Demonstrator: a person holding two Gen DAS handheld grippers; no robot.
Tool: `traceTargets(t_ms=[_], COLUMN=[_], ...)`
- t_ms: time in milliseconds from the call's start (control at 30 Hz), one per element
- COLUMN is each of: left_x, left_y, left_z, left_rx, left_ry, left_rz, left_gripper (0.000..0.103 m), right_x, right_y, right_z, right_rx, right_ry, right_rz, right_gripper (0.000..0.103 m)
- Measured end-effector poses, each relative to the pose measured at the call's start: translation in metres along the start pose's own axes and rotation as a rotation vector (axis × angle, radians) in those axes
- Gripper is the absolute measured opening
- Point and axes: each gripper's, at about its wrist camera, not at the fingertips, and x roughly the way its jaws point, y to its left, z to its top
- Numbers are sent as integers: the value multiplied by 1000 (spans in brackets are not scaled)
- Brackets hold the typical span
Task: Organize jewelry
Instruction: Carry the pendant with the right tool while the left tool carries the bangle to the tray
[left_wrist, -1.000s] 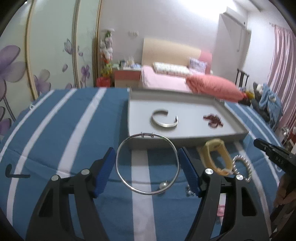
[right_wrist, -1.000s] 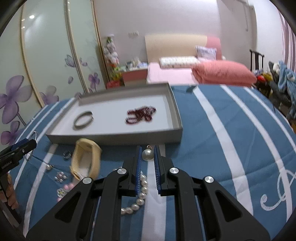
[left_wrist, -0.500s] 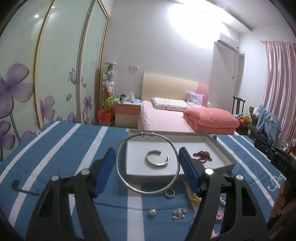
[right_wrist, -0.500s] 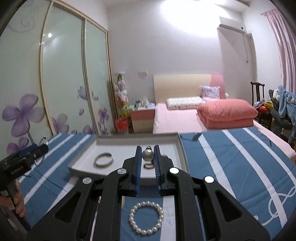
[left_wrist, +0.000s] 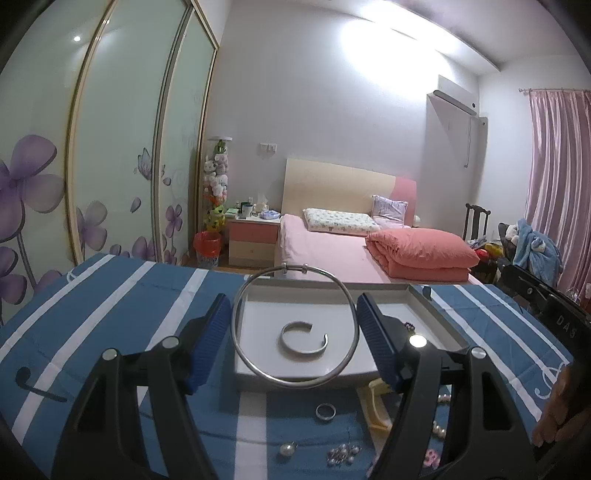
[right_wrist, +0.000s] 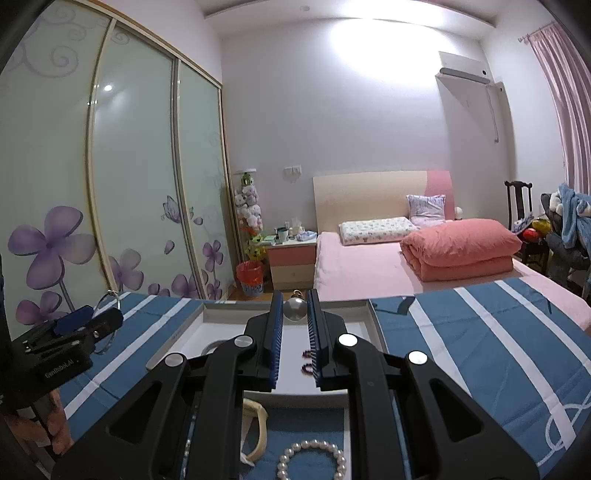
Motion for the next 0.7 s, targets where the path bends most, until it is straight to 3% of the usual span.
traceTargets(t_ms=[300,700], left_x=[31,90], left_y=[-15,-16], left_z=[7,2], left_rx=[19,-3], left_ry=[7,97], left_rz=[1,5], left_gripper=[69,69], right_x=[22,78], right_y=[3,-1], right_z=[5,-6], right_rx=[-23,-8], right_ry=[4,110], right_rz=[-9,-29], right_gripper=[14,14])
